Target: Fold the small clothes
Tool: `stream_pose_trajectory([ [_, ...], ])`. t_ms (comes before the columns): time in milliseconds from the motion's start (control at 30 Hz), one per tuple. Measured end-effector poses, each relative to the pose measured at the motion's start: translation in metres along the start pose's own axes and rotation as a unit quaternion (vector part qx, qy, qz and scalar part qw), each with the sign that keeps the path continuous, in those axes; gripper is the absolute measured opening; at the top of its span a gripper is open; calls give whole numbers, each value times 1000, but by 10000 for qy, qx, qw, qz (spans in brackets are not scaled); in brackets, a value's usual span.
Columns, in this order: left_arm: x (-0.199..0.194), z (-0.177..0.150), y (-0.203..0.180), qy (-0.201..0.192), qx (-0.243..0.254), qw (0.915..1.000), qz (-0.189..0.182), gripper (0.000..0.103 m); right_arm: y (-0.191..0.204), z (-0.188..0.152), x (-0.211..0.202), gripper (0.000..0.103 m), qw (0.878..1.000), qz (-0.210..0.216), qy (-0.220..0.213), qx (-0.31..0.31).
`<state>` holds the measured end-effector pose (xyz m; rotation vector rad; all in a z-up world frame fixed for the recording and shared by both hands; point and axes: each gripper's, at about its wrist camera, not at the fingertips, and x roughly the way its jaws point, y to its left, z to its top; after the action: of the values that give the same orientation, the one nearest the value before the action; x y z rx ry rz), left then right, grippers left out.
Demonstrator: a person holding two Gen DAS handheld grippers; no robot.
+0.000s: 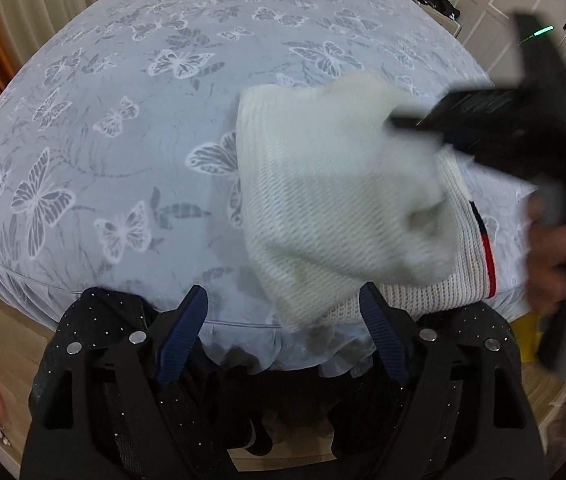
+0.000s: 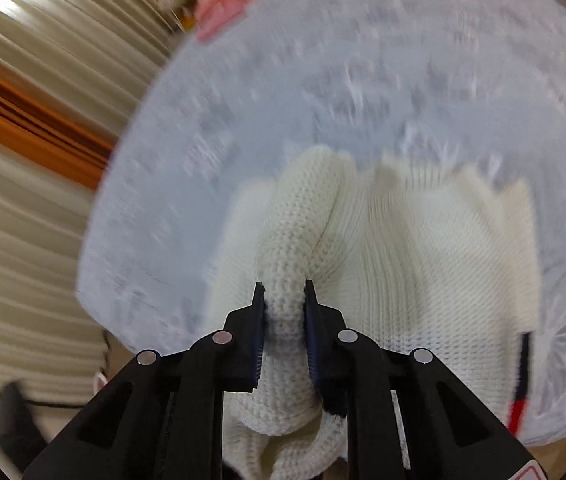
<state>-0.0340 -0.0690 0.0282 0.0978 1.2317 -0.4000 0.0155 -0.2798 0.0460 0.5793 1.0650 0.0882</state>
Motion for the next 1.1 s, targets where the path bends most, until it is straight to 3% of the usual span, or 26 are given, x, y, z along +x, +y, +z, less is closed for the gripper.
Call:
stream_pose_trajectory([
  [133, 0, -3, -5, -13, 57, 9999, -110, 76, -34, -15, -50, 17, 9990, -231, -368, 95],
  [267, 8, -5, -10, 6, 59, 9996, -261, 80, -113, -48, -13, 20, 9919, -1145, 339, 442],
  [300, 14, -5, -13, 97, 51, 9994, -334, 80, -131, -56, -2, 20, 9911, -1082, 477, 615],
  [400, 20, -5, -18, 271, -26, 9987, -429, 80, -135, -60, -23, 28, 9942, -456, 40, 972],
  [467, 18, -2, -21, 239, -55, 9986, -479, 80, -126, -63, -38, 44, 9951, -328, -120, 924],
  [500, 17, -2, -22, 217, -57, 9986, -471, 82, -120, -68, -46, 46, 9954, -222, -182, 918],
  [633, 21, 3, -29, 221, -15, 9988, -447, 83, -111, -86, -40, 62, 9935, 268, 12, 1107],
  [700, 26, 3, -33, 254, 18, 9988, -420, 83, -103, -83, -17, 61, 9954, -143, 285, 900],
  [733, 28, 3, -36, 300, 25, 9987, -413, 83, -100, -81, -6, 34, 9962, -264, 405, 724],
  [767, 30, 2, -37, 338, 12, 9986, -410, 83, -96, -79, 0, 18, 9967, -225, 507, 595],
  [833, 29, 1, -39, 417, -29, 9978, -514, 83, -85, -67, -14, 17, 9987, -87, 217, 443],
  [900, 24, 0, -40, 410, 7, 9969, -665, 83, -83, -57, -44, 17, 9991, -206, -208, 304],
  [967, 22, 0, -42, 388, 67, 9960, -806, 84, -96, -52, -56, 19, 9988, -218, -319, 294],
  [1067, 36, 1, -44, 525, -14, 9934, -1020, 84, -131, -63, -23, 26, 9955, -831, 402, 231],
  [1100, 41, 2, -44, 573, -67, 9925, -1080, 84, -137, -70, -22, 26, 9959, -690, 423, 414],
])
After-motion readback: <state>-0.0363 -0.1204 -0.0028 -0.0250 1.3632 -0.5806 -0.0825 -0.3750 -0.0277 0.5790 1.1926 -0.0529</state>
